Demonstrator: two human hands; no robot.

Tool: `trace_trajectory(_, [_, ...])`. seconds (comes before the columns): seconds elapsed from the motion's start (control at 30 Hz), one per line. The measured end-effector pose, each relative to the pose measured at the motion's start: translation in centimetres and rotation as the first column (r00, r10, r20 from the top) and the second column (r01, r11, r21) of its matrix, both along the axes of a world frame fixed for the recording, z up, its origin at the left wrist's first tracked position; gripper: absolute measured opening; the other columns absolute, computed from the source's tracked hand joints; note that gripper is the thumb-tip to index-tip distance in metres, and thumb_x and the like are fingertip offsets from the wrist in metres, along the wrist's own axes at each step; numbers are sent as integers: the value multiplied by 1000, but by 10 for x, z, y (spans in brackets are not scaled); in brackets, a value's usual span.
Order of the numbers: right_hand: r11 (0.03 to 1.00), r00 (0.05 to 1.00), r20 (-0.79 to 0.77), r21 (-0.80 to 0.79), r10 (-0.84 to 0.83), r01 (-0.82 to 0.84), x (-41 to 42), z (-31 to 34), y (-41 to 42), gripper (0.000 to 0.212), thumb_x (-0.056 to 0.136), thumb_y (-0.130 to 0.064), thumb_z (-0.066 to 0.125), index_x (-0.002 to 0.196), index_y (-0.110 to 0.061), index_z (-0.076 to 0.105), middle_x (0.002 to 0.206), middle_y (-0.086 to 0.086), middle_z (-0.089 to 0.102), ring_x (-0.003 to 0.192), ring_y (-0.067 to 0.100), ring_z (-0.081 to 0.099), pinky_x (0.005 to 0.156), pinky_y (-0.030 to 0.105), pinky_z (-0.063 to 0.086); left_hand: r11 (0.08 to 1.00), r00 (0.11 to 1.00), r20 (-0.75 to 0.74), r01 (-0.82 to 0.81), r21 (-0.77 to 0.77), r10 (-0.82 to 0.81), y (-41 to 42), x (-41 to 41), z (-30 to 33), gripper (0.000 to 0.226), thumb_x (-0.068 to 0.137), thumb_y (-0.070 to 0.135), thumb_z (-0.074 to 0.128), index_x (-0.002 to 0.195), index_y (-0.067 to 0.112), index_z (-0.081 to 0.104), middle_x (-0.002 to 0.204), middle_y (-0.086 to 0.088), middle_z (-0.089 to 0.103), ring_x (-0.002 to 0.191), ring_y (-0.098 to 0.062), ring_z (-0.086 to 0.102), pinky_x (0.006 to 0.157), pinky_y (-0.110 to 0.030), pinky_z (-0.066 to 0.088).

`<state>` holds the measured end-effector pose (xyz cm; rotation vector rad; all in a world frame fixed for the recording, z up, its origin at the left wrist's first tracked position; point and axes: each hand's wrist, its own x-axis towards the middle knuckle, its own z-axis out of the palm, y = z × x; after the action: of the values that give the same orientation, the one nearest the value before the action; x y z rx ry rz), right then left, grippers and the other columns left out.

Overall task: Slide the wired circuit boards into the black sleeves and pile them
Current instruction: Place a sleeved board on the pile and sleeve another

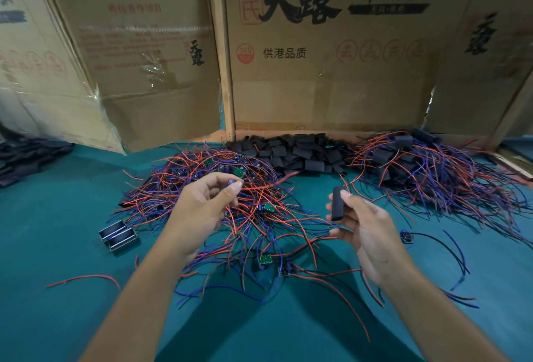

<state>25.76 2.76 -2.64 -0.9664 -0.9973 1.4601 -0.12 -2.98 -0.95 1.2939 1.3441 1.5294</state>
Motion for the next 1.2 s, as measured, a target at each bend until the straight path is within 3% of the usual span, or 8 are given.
trace_trajectory(0.1, [950,984,121,300,-132,90,3,8,-7,9,95,-13,58,93,-10,67,89,14,68,78,18,60,66,28,51,995,970,-244,41,90,-18,-4,10,5,7,94,18,68,98,20,73,71,6,65,58,-5,52,57,-12,42])
trace_trajectory(0.2, [689,894,395,709,-212,-150,7,17,-25,16,86,-24,65,101,-19,68,97,-6,72,91,9,66,84,19,48,988,918,-393,104,116,-50,-8,18,8,5,93,20,70,97,21,72,69,13,59,63,-2,49,60,-12,38])
trace_trajectory(0.37, [482,763,631,717,-140,-504,-8,12,-47,33,79,-30,71,108,-15,67,132,-7,61,127,8,53,106,26,40,970,900,-407,216,108,-155,-12,29,10,6,91,23,71,96,21,72,76,6,67,66,0,52,62,-15,41])
trace_trajectory(0.53, [551,755,649,664,-90,-505,-11,3,-45,33,78,-28,75,107,-14,66,131,-10,62,119,0,58,99,20,43,962,889,-418,253,104,-189,-13,31,10,5,92,19,70,97,20,72,65,15,61,56,3,48,55,-10,36])
trace_trajectory(0.77, [585,726,685,612,-56,-533,-13,3,-44,28,79,-34,71,103,-19,67,99,-15,69,93,2,64,84,16,46,964,895,-414,237,124,-167,-13,28,10,5,93,23,70,95,26,73,62,6,59,55,1,50,56,-9,37])
trace_trajectory(0.9, [571,712,701,597,-30,-564,-11,5,-44,26,80,-36,69,100,-20,66,88,-12,65,80,6,61,75,15,45,974,895,-420,208,91,-152,-12,22,9,8,90,32,68,96,28,72,65,-1,62,58,-6,52,57,-19,39])
trace_trajectory(1.0, [593,696,714,531,72,-606,-7,8,-40,23,81,-36,69,99,-23,64,85,-10,66,76,12,61,73,25,50,979,890,-422,202,32,-170,-11,18,8,10,88,32,66,90,24,70,67,-11,59,59,-23,49,58,-36,39])
trace_trajectory(1.2, [655,711,664,434,232,-619,5,9,-29,26,80,-37,67,98,-19,65,87,2,68,75,26,61,73,46,52,982,904,-384,181,-57,-189,-10,4,12,10,85,15,60,77,15,65,60,3,60,56,-5,49,56,-13,38])
